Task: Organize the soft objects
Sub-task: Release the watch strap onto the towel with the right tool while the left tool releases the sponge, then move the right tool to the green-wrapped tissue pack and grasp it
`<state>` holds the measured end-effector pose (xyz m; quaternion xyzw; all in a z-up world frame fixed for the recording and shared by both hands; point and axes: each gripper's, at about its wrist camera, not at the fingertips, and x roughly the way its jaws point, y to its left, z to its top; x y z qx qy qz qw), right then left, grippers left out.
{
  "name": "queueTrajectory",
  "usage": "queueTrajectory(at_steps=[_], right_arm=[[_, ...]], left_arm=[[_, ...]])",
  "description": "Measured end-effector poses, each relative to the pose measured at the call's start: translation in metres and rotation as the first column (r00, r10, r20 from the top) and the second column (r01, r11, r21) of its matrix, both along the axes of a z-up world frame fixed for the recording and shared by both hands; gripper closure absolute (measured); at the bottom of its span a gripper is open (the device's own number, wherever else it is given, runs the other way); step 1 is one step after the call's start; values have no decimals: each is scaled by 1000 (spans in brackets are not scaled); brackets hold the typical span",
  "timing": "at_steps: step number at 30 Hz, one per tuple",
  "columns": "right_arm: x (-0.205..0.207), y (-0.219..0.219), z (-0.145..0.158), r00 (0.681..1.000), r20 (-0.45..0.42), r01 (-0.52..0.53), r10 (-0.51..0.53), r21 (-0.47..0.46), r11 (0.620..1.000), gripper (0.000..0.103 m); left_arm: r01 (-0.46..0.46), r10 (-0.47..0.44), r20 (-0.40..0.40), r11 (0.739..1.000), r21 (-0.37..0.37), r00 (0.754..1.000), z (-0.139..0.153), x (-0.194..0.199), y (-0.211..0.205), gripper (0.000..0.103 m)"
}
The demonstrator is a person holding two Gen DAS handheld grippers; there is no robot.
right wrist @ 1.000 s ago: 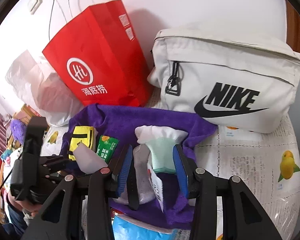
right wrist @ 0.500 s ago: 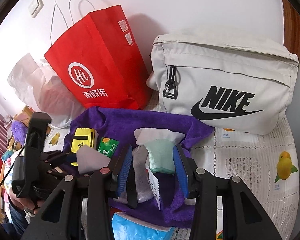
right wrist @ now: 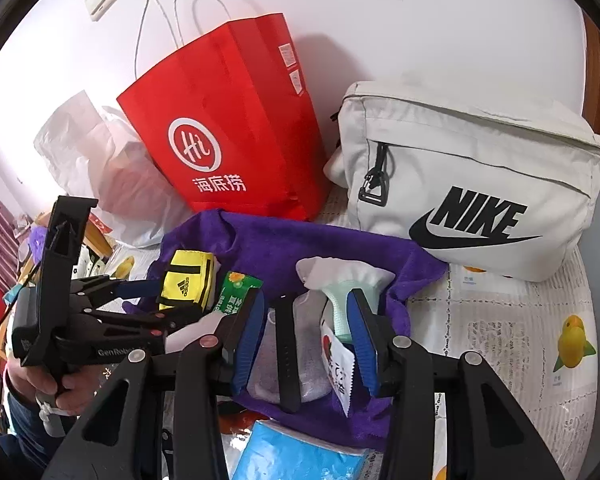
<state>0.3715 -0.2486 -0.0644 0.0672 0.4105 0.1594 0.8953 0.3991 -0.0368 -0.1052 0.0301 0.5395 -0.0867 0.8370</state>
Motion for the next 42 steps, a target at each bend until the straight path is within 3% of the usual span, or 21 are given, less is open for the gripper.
queueTrajectory(at_steps=[11, 24, 34, 37, 42], right_arm=[[-43, 23, 12, 999, 28, -36, 37, -34, 999, 57], [-149, 40, -6, 998, -20, -69, 67, -56, 996, 53], [-236, 68, -48, 991, -97, -95, 92, -29, 995, 35], [-241, 72, -71, 989, -140, -54, 52, -15, 998, 33], [-241, 86, -97, 986, -166, -19, 7, -74, 997, 33]], left_arm=[[-22, 22, 19, 999, -41, 1000, 19, -42, 33, 31], [-34, 37, 36, 997, -73, 999, 29, -128, 58, 31], [-63, 68, 40, 992, -107, 997, 21, -193, 80, 31], [-65, 69, 31, 991, -118, 997, 15, -208, 86, 31], [-68, 71, 19, 991, -117, 997, 4, -228, 100, 31]])
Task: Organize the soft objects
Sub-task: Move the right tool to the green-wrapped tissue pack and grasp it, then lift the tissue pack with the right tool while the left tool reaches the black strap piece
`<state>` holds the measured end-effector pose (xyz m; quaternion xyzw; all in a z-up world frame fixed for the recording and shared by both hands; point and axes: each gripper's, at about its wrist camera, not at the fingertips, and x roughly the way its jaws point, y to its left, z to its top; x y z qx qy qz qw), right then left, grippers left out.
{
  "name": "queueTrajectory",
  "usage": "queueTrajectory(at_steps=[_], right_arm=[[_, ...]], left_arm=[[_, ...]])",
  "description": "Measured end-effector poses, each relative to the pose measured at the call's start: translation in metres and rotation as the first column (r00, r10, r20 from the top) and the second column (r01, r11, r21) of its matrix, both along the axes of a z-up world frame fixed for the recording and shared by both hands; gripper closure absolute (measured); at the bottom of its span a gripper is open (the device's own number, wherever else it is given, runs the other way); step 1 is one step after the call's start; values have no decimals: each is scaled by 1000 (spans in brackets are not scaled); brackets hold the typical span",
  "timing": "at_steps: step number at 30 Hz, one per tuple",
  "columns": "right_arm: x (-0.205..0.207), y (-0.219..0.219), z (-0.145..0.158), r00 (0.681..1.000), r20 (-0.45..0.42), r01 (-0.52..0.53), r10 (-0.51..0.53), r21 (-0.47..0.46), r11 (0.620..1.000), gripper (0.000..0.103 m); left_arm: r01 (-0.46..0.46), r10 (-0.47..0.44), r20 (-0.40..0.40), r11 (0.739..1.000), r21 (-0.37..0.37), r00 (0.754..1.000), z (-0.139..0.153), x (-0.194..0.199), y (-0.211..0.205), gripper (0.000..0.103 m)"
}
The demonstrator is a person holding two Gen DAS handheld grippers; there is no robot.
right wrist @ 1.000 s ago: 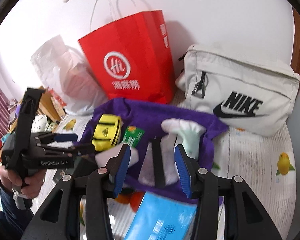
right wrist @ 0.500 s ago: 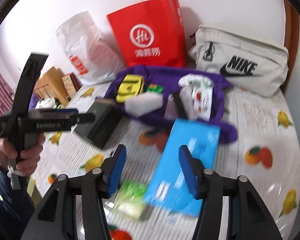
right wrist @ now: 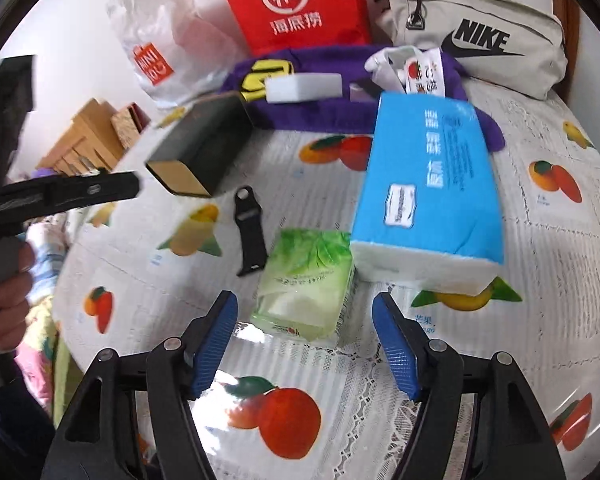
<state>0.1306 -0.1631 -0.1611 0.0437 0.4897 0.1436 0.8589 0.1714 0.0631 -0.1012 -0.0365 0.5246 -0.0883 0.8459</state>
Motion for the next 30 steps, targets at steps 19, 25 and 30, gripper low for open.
queueTrajectory(at_steps=[19, 25, 30], right_arm=[[6, 41, -36, 993, 113, 53, -31, -192, 980, 48], [2, 18, -29, 996, 82, 46, -38, -95, 994, 49], [-12, 5, -17, 998, 60, 23, -20, -38, 999, 50]], left_arm=[[-26, 25, -64, 1000, -8, 998, -43, -18, 16, 31], [-16, 15, -65, 1000, -13, 998, -47, -19, 5, 31], [7, -9, -72, 1000, -27, 997, -55, -15, -19, 31]])
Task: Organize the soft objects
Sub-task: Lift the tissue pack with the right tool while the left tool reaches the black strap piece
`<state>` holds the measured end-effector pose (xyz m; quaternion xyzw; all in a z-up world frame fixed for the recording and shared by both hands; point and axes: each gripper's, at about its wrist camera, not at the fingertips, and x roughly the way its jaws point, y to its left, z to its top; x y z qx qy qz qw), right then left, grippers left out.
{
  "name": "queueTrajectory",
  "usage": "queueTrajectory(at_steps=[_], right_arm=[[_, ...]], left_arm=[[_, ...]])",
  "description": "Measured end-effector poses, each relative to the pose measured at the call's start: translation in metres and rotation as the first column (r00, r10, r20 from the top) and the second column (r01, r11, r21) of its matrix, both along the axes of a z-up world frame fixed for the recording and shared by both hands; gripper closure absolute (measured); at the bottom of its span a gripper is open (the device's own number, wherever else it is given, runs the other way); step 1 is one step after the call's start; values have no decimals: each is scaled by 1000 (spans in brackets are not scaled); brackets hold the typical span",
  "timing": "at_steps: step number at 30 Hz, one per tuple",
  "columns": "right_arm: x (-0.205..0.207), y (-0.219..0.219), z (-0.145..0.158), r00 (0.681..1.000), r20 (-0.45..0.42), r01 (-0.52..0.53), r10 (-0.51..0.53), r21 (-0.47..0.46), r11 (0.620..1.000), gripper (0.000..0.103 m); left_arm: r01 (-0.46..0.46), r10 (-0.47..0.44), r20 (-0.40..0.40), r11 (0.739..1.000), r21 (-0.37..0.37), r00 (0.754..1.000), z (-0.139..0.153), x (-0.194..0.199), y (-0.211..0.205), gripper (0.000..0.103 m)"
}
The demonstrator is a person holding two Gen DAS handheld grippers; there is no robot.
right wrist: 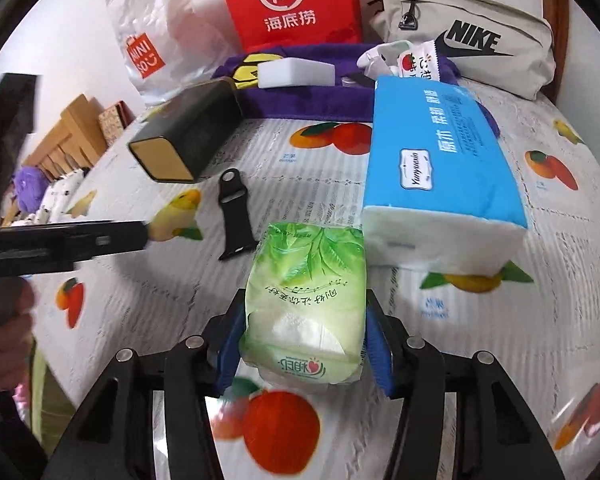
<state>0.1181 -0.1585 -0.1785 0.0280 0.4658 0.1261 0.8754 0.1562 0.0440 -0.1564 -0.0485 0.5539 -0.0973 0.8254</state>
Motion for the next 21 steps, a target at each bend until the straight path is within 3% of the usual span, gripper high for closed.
queueTrajectory(at_steps=[10, 17, 21], right_arm=[[-33, -26, 18, 999, 42, -15, 15, -11, 1000, 50], [-38, -56, 20, 999, 40, 32, -33, 15, 999, 50], [-35, -64, 19, 998, 37, 44, -45, 28, 999, 50]], left_arm=[[26, -26, 2, 999, 25, 1000, -13, 27, -53, 31], [-9, 1, 42, 984, 178, 999, -26, 37, -78, 30], [-15, 8, 41, 981, 195, 999, -25, 29, -67, 26]])
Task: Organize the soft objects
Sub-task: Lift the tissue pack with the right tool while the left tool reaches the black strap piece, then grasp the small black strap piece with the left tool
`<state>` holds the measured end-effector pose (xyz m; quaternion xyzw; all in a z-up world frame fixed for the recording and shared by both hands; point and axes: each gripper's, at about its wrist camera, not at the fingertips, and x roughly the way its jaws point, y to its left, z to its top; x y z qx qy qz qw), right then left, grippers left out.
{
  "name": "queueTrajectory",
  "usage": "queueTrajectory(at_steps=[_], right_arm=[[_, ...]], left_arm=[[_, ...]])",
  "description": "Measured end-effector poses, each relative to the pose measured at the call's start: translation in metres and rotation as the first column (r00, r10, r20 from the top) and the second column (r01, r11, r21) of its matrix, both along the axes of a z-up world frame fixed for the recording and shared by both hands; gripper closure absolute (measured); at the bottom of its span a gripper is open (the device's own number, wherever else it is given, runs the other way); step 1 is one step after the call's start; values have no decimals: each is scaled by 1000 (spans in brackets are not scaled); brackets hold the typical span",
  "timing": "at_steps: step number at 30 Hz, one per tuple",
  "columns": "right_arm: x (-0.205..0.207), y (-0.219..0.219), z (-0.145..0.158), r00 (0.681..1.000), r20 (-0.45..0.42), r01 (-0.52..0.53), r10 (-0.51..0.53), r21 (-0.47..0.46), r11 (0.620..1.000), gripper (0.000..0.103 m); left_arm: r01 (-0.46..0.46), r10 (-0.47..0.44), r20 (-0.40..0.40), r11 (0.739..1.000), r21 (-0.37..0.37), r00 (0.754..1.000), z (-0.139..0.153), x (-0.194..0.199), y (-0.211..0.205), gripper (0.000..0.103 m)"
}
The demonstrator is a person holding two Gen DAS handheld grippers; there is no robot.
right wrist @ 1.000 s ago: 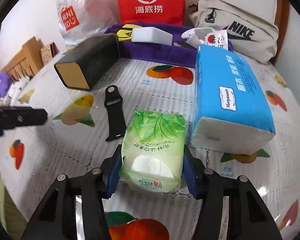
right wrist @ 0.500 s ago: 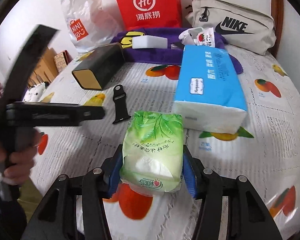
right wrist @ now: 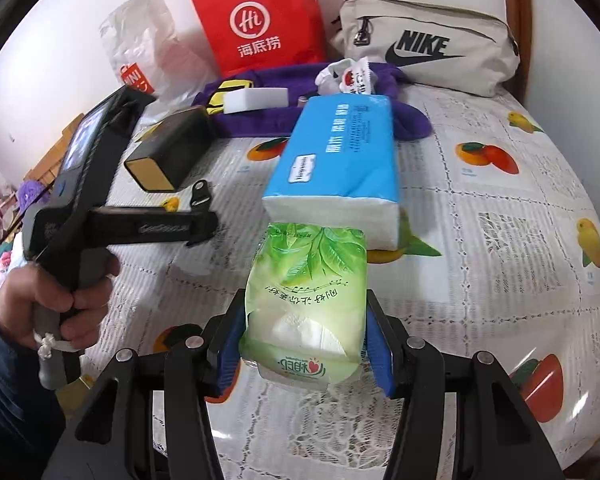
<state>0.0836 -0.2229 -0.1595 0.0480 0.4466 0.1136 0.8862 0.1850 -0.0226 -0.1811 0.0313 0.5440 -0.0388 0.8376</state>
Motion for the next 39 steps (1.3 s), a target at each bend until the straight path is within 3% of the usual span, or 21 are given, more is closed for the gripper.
queueTrajectory(at_steps=[5, 9, 11, 12, 14, 25, 31, 39], right_arm=[[5, -3, -5, 1000, -5, -2, 3, 23, 1000, 50], [8, -2, -7, 1000, -11, -17, 17, 34, 999, 50], [9, -1, -7, 1000, -11, -21, 21, 27, 999, 50], [8, -1, -7, 1000, -10, -20, 20, 25, 999, 50], [8, -3, -6, 1000, -10, -15, 16, 28, 999, 50], [7, 0, -2, 1000, -5, -18, 18, 25, 1000, 50], [3, 4, 17, 999, 25, -34, 33, 16, 999, 50], [10, 14, 43, 996, 69, -59, 58, 8, 998, 50]], left_arm=[[-31, 31, -16, 1000, 5, 999, 3, -10, 28, 25], [36, -36, 0, 999, -10, 999, 1, -7, 18, 28], [88, -87, 24, 996, -6, 996, 1, -6, 7, 40], [119, -118, 41, 993, -15, 992, 3, -8, 3, 61], [143, -142, 45, 989, -24, 989, 5, -8, -1, 83], [163, -161, 54, 986, -26, 985, 4, -11, -1, 83], [156, -154, 28, 984, -81, 988, 10, -14, 8, 83], [172, -163, 67, 973, -152, 984, 36, -22, 17, 83]])
